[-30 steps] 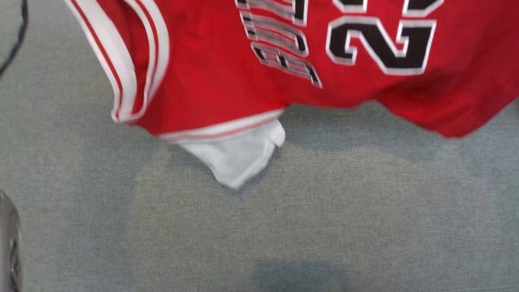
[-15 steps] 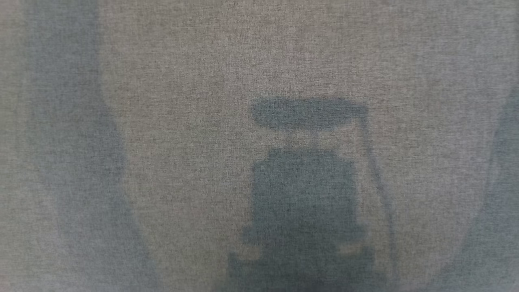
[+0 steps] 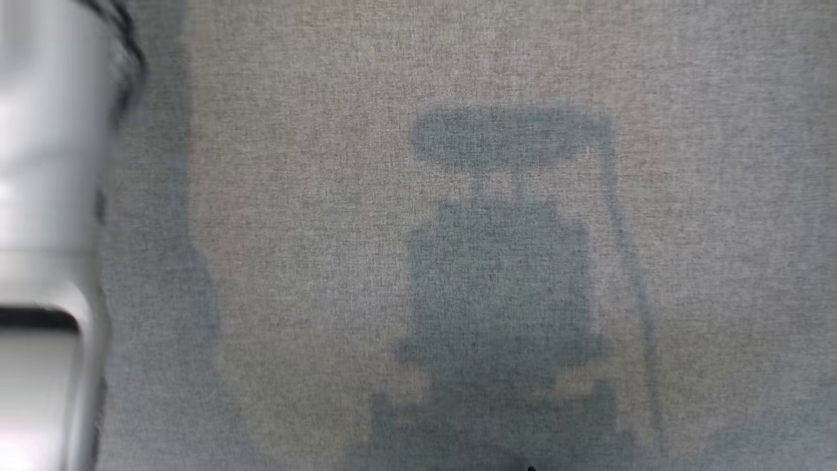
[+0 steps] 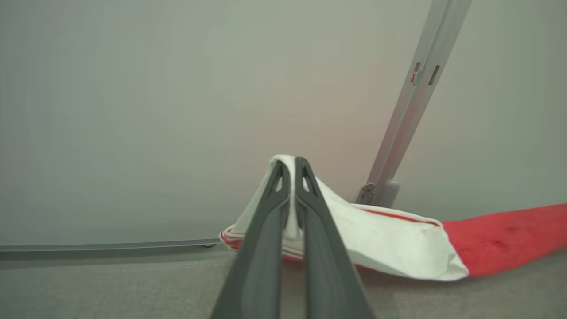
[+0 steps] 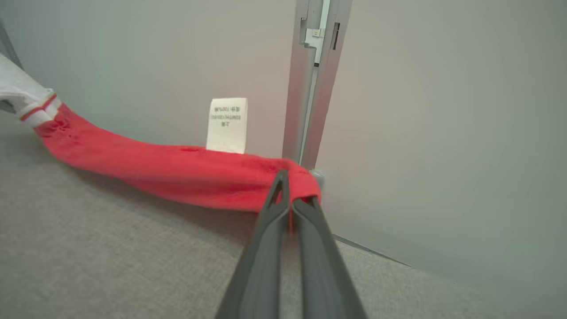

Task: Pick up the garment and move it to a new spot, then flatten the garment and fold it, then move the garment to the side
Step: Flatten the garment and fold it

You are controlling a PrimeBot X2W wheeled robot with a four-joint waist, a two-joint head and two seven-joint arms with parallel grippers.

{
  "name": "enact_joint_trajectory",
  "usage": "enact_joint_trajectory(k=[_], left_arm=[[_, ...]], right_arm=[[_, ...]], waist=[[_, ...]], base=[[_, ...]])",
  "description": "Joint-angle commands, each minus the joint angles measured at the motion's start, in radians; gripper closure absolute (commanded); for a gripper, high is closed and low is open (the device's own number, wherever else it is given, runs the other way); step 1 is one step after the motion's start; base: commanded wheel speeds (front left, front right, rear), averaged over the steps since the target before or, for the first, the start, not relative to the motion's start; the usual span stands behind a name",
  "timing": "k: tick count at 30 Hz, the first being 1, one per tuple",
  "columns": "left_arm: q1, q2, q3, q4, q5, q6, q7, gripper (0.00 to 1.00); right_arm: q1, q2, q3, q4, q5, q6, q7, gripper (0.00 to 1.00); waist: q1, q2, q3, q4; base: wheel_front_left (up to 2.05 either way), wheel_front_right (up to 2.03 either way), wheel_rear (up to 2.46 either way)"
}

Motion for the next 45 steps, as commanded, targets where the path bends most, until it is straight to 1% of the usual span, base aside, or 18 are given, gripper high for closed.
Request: enact_joint_trajectory(k=[1,2,4,6,8,10,13,15,17,19,22,25,29,34,38,43,45], left_arm=[[0.079,0.009,-0.006,-0.045,-0.028,-0.003,-0.005,1.00],[0.142,0.030,-0.006,-0.087,-0.039,-0.003,-0.005,1.00],[0.255,0.047,-0.022,-0.157,-0.041,-0.003,-0.005,1.00],[0.396,0.057,-0.013,-0.231,-0.038,-0.003,-0.005,1.00],[0.542,0.075,-0.004,-0.306,-0.022,-0.001,-0.005,1.00],[0.695,0.072,0.011,-0.371,-0.031,0.006,-0.005,1.00],[0.914,0.064,0.029,-0.463,-0.052,0.036,-0.005,1.00],[1.056,0.057,0.039,-0.526,-0.063,0.062,-0.005,1.00],[1.195,0.044,0.049,-0.590,-0.087,0.099,-0.005,1.00],[1.321,0.026,0.060,-0.659,-0.116,0.133,-0.003,1.00],[1.492,-0.001,0.071,-0.765,-0.157,0.185,0.011,1.00],[1.612,-0.018,0.059,-0.858,-0.182,0.224,0.038,1.00],[1.719,-0.017,0.028,-0.946,-0.195,0.252,0.083,1.00],[1.770,-0.011,0.023,-1.023,-0.206,0.276,0.117,1.00],[1.713,-0.007,0.012,-1.051,-0.207,0.277,0.153,1.00],[1.609,0.000,0.013,-1.066,-0.208,0.283,0.205,1.00],[1.561,0.004,0.008,-1.071,-0.213,0.278,0.231,1.00]], right_arm=[[0.076,-0.026,-0.013,-0.052,0.023,-0.001,-0.008,1.00],[0.145,-0.049,-0.017,-0.095,0.041,-0.001,-0.008,1.00],[0.252,-0.080,-0.037,-0.156,0.042,-0.001,-0.007,1.00],[0.387,-0.093,-0.056,-0.210,0.031,-0.001,-0.007,1.00],[0.518,-0.086,-0.085,-0.257,0.017,-0.001,-0.007,1.00],[0.640,-0.070,-0.115,-0.295,-0.004,-0.001,-0.007,1.00],[0.811,-0.035,-0.152,-0.346,-0.036,-0.001,-0.007,1.00],[0.918,-0.021,-0.156,-0.374,-0.079,-0.001,-0.006,1.00],[1.015,0.007,-0.167,-0.402,-0.105,-0.001,-0.006,1.00],[1.108,0.018,-0.171,-0.423,-0.131,-0.001,-0.006,1.00],[1.235,0.044,-0.194,-0.449,-0.154,-0.001,-0.006,1.00],[1.349,0.068,-0.240,-0.475,-0.172,-0.001,-0.006,1.00],[1.483,0.097,-0.292,-0.516,-0.194,-0.001,-0.006,1.00],[1.541,0.120,-0.350,-0.550,-0.200,-0.001,-0.006,1.00],[1.506,0.112,-0.356,-0.560,-0.195,-0.001,-0.006,1.00],[1.457,0.107,-0.334,-0.542,-0.178,-0.001,-0.007,1.00],[1.436,0.106,-0.327,-0.539,-0.170,-0.001,-0.007,1.00]], waist=[[-0.0002,0.0000,-0.094,0.017],[-0.0002,0.0000,-0.119,0.019],[-0.0002,0.0000,-0.167,0.026],[-0.0002,0.0000,-0.235,0.026],[-0.0002,0.0000,-0.306,0.022],[-0.0002,0.0000,-0.374,0.019],[-0.0002,0.0000,-0.457,0.014],[-0.0002,0.0000,-0.510,0.011],[-0.0002,0.0000,-0.551,0.009],[-0.0002,0.0000,-0.586,0.010],[-0.0002,0.0000,-0.635,0.017],[-0.0002,0.0000,-0.662,0.040],[-0.0002,0.0000,-0.663,0.061],[-0.0002,0.0000,-0.632,0.055],[-0.0002,0.0000,-0.589,0.039],[-0.0002,0.0000,-0.545,0.024],[-0.0002,0.0000,-0.531,0.018]], base=[[0.00,0.00,0.00],[0.00,0.00,0.00],[0.00,0.00,0.00],[0.00,0.00,0.00],[0.00,0.00,0.00],[0.00,0.00,0.00],[0.00,0.00,0.00],[0.00,0.00,0.00],[0.00,0.00,0.00],[0.00,0.00,0.00],[0.00,0.00,0.00],[0.00,0.00,0.00],[0.00,0.00,0.00],[0.00,0.00,0.00],[0.00,0.00,0.00],[0.00,0.00,0.00],[0.00,0.00,0.00]])
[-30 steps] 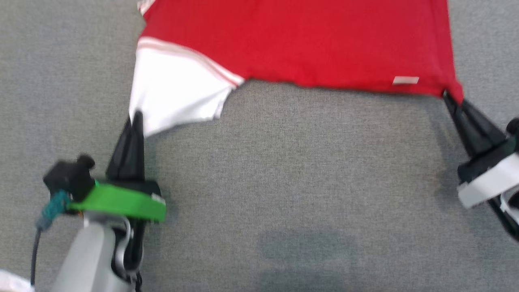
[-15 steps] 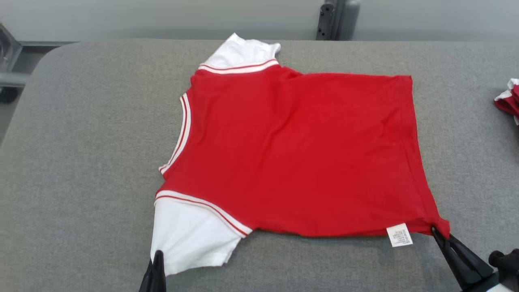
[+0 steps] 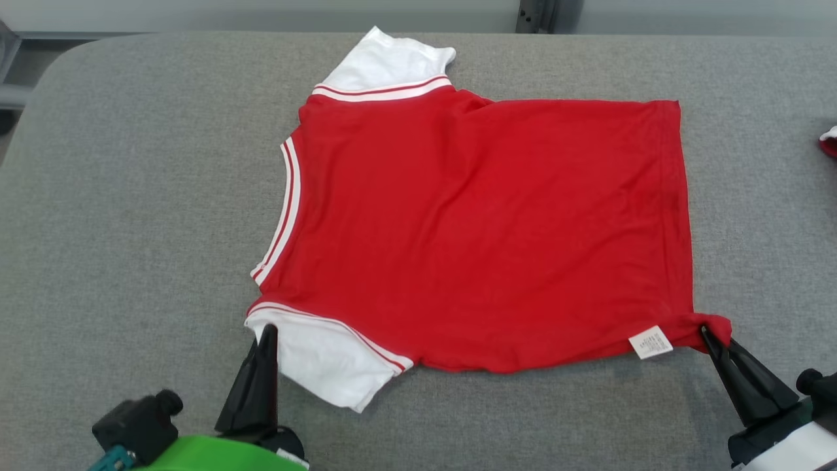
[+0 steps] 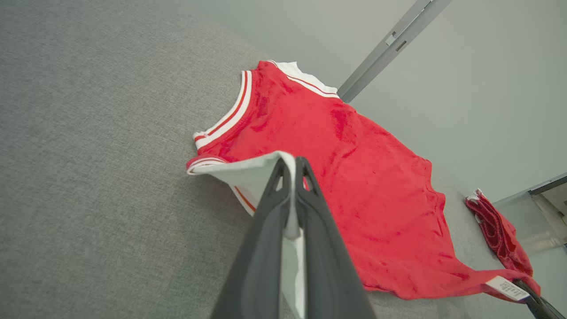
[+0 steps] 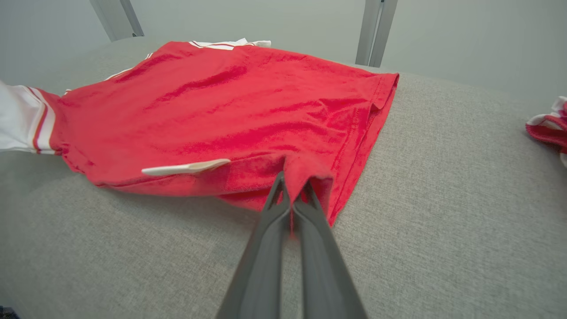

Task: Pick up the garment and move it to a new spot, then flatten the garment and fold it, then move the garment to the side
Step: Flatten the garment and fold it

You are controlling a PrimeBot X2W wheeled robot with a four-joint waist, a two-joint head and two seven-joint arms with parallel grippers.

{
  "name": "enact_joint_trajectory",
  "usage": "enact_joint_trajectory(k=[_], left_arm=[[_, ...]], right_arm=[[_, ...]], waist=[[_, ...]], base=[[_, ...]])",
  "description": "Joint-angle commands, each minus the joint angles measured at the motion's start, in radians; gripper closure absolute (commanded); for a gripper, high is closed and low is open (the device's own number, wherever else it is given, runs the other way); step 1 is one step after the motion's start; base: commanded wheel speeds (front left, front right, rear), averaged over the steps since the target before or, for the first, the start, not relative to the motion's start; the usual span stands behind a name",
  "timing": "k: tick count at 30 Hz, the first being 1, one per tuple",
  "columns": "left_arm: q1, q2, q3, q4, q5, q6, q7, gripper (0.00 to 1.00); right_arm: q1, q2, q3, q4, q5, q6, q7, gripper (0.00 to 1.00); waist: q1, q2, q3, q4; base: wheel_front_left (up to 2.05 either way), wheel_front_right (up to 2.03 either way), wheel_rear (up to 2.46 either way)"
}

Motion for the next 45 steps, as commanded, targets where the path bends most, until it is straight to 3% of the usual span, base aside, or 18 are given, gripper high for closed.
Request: enact_joint_trajectory(k=[1,17,18,22,39,40,41,42,43,44,45], left_arm=[[-0.044,0.009,0.002,-0.006,0.000,-0.001,0.014,1.00],[-0.432,0.037,-0.019,0.112,0.062,0.024,0.174,1.00],[-0.565,0.010,-0.040,0.269,0.064,-0.001,0.186,1.00],[-0.643,-0.008,-0.053,0.383,0.080,-0.020,0.168,1.00],[-0.793,-0.036,-0.071,0.732,0.088,-0.081,0.088,1.00],[-0.797,-0.038,-0.069,0.743,0.085,-0.083,0.080,0.67],[-0.800,-0.039,-0.068,0.752,0.086,-0.083,0.067,0.13],[-0.800,-0.039,-0.069,0.762,0.089,-0.088,0.060,0.00],[-0.795,-0.039,-0.072,0.771,0.089,-0.093,0.051,0.00],[-0.792,-0.038,-0.073,0.776,0.091,-0.097,0.041,0.00],[-0.787,-0.034,-0.074,0.778,0.098,-0.099,0.030,0.00]], right_arm=[[-0.023,-0.001,0.003,0.003,0.012,-0.001,-0.002,1.00],[-0.180,-0.003,0.077,0.054,0.044,-0.001,-0.002,1.00],[-0.262,-0.020,0.127,0.116,0.062,-0.001,-0.002,1.00],[-0.299,-0.033,0.142,0.158,0.073,-0.001,-0.002,1.00],[-0.449,-0.047,0.274,0.298,0.114,-0.001,-0.002,1.00],[-0.451,-0.047,0.274,0.307,0.117,-0.001,-0.002,0.97],[-0.451,-0.045,0.275,0.314,0.119,-0.001,-0.002,0.72],[-0.451,-0.044,0.277,0.319,0.119,-0.001,-0.002,0.35],[-0.448,-0.044,0.278,0.324,0.117,-0.001,-0.002,0.12],[-0.446,-0.044,0.278,0.327,0.115,-0.001,-0.002,0.00],[-0.443,-0.045,0.273,0.328,0.113,-0.001,-0.002,0.00]], waist=[[0.0001,-0.0001,0.033,-0.023],[0.0001,-0.0001,0.074,-0.079],[0.0001,-0.0001,0.092,-0.075],[0.0001,-0.0001,0.106,-0.070],[0.0001,-0.0001,0.131,-0.082],[0.0001,-0.0001,0.129,-0.082],[0.0001,-0.0001,0.127,-0.081],[0.0001,-0.0001,0.123,-0.081],[0.0001,-0.0001,0.117,-0.081],[0.0001,-0.0001,0.113,-0.081],[0.0001,-0.0001,0.108,-0.081]], base=[[0.00,0.00,0.00],[0.00,0.00,0.00],[0.00,0.00,0.00],[0.00,0.00,0.00],[0.00,0.00,0.00],[0.00,0.00,0.00],[0.00,0.00,0.00],[0.00,0.00,0.00],[0.00,0.00,0.00],[0.00,0.00,0.00],[0.00,0.00,0.00]])
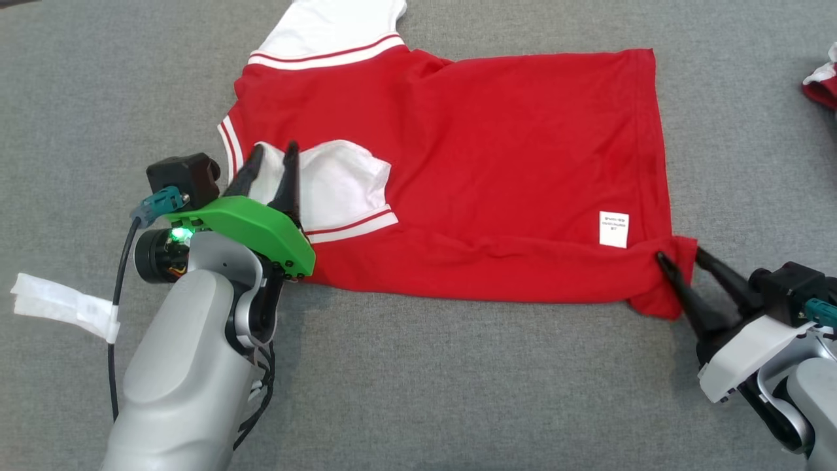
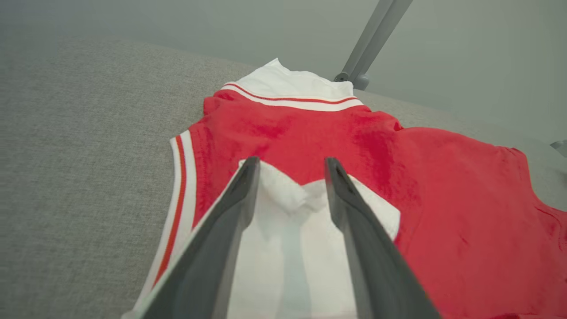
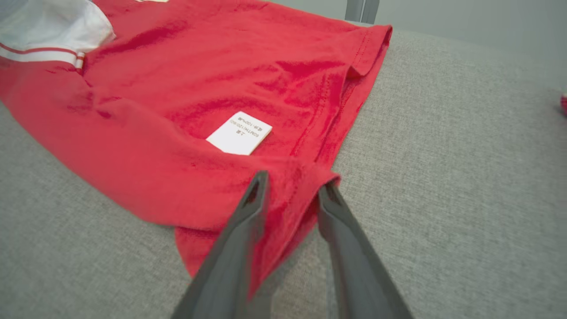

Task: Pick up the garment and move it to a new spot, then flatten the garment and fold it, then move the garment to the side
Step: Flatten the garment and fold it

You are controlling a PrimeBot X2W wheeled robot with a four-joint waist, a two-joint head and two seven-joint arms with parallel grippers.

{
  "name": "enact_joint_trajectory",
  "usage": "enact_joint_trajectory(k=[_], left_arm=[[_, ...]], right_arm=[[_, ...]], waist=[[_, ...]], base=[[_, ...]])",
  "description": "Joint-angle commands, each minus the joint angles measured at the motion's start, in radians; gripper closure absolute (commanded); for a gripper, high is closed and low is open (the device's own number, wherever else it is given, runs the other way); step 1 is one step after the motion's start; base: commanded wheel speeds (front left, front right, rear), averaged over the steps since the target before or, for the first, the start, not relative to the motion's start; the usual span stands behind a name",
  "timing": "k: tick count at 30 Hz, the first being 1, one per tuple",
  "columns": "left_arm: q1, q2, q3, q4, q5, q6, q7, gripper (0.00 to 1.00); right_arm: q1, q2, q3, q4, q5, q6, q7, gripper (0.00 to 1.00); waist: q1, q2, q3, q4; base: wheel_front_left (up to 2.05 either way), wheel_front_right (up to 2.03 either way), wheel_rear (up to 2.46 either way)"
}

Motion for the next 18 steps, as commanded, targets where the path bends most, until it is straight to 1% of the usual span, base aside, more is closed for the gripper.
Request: enact_joint_trajectory(k=[1,3,4,6,10,13,18], left_arm=[[0.005,0.009,-0.004,-0.001,0.011,-0.007,-0.021,0.00],[0.029,0.026,-0.016,-0.014,0.042,-0.007,-0.062,0.00],[0.043,0.043,-0.029,-0.025,0.075,-0.003,-0.089,0.00],[0.089,0.044,-0.035,-0.051,0.081,0.005,-0.134,0.00],[0.201,0.065,-0.037,-0.118,0.107,0.031,-0.205,0.00],[0.298,0.069,-0.030,-0.181,0.119,0.055,-0.241,0.00],[0.438,0.082,0.000,-0.263,0.137,0.087,-0.265,0.00]], right_arm=[[0.006,-0.004,-0.009,0.003,-0.002,-0.001,-0.002,0.00],[0.026,-0.007,-0.024,0.002,-0.003,-0.001,-0.002,0.00],[0.033,-0.009,-0.042,-0.005,-0.012,-0.001,-0.002,0.00],[0.060,-0.007,-0.079,-0.017,-0.026,-0.001,-0.002,0.00],[0.141,0.007,-0.181,-0.062,-0.060,-0.001,-0.002,0.00],[0.206,0.024,-0.263,-0.108,-0.095,-0.001,-0.002,0.00],[0.315,0.076,-0.380,-0.172,-0.144,-0.001,-0.002,0.00]], waist=[[0.0000,0.0000,-0.012,0.000],[0.0000,0.0000,-0.027,0.000],[0.0000,0.0000,-0.036,-0.001],[0.0000,0.0000,-0.056,-0.001],[0.0000,0.0000,-0.107,-0.001],[0.0000,0.0000,-0.147,-0.001],[0.0000,0.0000,-0.205,0.005]], base=[[0.00,0.00,0.00],[0.00,0.00,0.00],[0.00,0.00,0.00],[0.00,0.00,0.00],[0.00,0.00,0.00],[0.00,0.00,0.00],[0.00,0.00,0.00]])
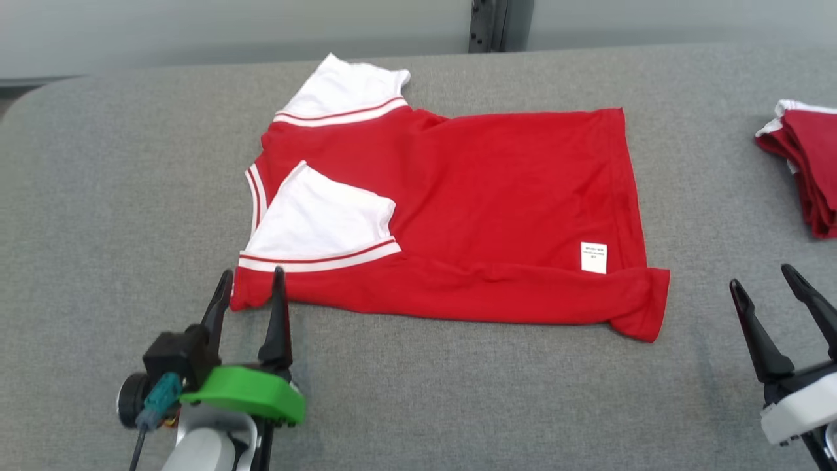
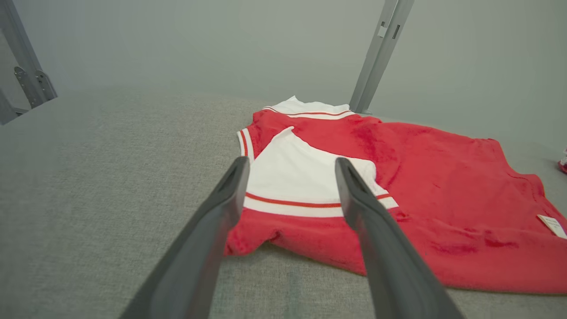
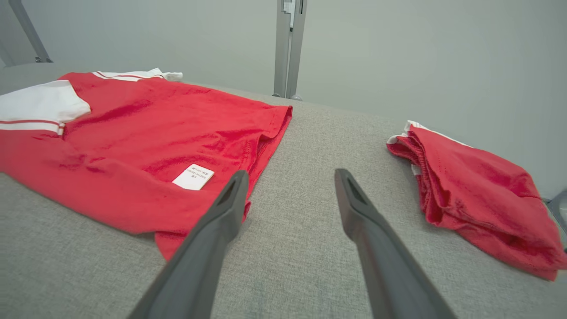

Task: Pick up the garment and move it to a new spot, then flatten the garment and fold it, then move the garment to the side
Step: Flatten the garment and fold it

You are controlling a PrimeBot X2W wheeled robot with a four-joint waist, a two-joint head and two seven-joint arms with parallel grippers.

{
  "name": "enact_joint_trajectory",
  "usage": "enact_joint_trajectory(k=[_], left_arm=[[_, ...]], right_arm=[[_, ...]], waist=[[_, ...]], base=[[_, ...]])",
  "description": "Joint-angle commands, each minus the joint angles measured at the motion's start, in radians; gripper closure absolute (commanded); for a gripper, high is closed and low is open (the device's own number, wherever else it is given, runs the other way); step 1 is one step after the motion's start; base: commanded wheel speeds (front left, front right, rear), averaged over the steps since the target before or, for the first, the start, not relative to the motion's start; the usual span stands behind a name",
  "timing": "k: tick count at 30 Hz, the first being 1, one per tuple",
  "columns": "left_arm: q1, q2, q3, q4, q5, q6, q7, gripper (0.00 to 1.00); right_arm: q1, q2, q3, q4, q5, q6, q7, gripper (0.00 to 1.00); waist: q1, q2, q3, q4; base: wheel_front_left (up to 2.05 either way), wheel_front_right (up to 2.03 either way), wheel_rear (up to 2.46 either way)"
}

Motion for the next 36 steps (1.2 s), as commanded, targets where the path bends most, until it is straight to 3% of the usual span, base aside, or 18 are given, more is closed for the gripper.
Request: enact_joint_trajectory(k=[1,6,15,22,35,36], left_arm=[[0.033,0.017,0.007,-0.011,0.022,0.011,-0.006,0.00],[0.088,0.023,0.020,-0.025,0.032,0.009,-0.008,0.00],[-0.040,0.042,-0.002,0.111,0.020,-0.007,0.126,0.00],[-0.105,0.053,-0.004,0.205,-0.001,-0.025,0.190,0.00],[-0.169,0.051,-0.014,0.253,-0.018,-0.080,0.169,0.00],[-0.175,0.053,-0.020,0.258,-0.018,-0.086,0.175,0.11]], right_arm=[[0.032,0.021,-0.021,-0.010,-0.015,-0.001,-0.002,0.00],[0.085,0.084,-0.046,-0.005,-0.015,-0.001,-0.002,0.00],[-0.012,0.151,0.071,0.067,0.057,-0.001,0.116,0.00],[-0.072,0.138,0.142,0.123,0.096,-0.001,0.151,0.00],[-0.110,0.103,0.194,0.134,0.143,-0.001,0.165,0.00],[-0.114,0.100,0.203,0.134,0.150,-0.001,0.169,0.00]], waist=[[0.0000,0.0000,-0.055,0.006],[0.0000,0.0000,-0.080,0.010],[0.0000,0.0000,0.014,0.008],[0.0000,0.0000,0.055,0.006],[0.0000,0.0000,0.102,0.010],[0.0000,0.0000,0.104,0.010]], base=[[0.00,0.00,0.00],[0.00,0.00,0.00],[0.00,0.00,0.00],[0.00,0.00,0.00],[0.00,0.00,0.00],[0.00,0.00,0.00]])
